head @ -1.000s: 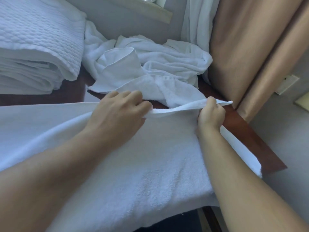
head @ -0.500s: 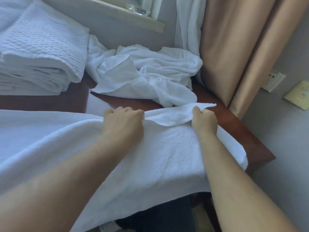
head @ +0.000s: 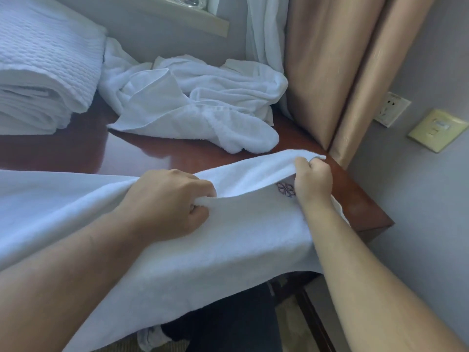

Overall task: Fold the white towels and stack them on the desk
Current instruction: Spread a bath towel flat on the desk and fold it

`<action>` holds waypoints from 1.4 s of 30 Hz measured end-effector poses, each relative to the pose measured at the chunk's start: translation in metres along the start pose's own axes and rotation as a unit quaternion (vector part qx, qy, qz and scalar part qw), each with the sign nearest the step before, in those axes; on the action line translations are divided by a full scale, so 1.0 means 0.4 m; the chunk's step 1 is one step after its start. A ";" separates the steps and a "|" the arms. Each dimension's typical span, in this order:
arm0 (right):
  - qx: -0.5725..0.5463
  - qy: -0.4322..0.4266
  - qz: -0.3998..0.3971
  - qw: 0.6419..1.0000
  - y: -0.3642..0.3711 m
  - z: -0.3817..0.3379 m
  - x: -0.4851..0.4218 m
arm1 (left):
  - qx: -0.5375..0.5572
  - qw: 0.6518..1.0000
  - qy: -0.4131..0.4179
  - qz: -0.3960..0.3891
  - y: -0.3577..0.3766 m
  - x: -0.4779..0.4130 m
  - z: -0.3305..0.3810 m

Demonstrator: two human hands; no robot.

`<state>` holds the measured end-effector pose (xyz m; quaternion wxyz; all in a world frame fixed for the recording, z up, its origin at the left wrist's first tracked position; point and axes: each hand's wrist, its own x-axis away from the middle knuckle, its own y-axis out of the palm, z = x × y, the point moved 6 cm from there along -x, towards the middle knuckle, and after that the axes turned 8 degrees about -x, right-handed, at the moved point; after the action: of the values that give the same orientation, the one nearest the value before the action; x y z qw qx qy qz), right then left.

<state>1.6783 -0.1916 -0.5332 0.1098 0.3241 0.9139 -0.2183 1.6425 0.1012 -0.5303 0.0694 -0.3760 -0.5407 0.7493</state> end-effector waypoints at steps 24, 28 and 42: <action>0.229 0.037 -0.156 0.960 -0.016 0.004 0.059 | -0.092 0.989 -0.093 -0.063 0.021 0.012 -0.005; 0.190 0.013 -0.119 0.974 -0.004 0.006 0.068 | -0.085 0.986 -0.143 -0.023 0.027 0.053 0.010; 0.149 -0.068 -0.012 0.986 0.051 -0.057 0.000 | -0.109 0.989 -0.046 0.084 -0.020 -0.017 -0.054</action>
<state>1.6900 -0.1669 -0.5198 0.1191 0.3101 0.8655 -0.3748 1.6587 0.1171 -0.5229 -0.0604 -0.3903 -0.5884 0.7056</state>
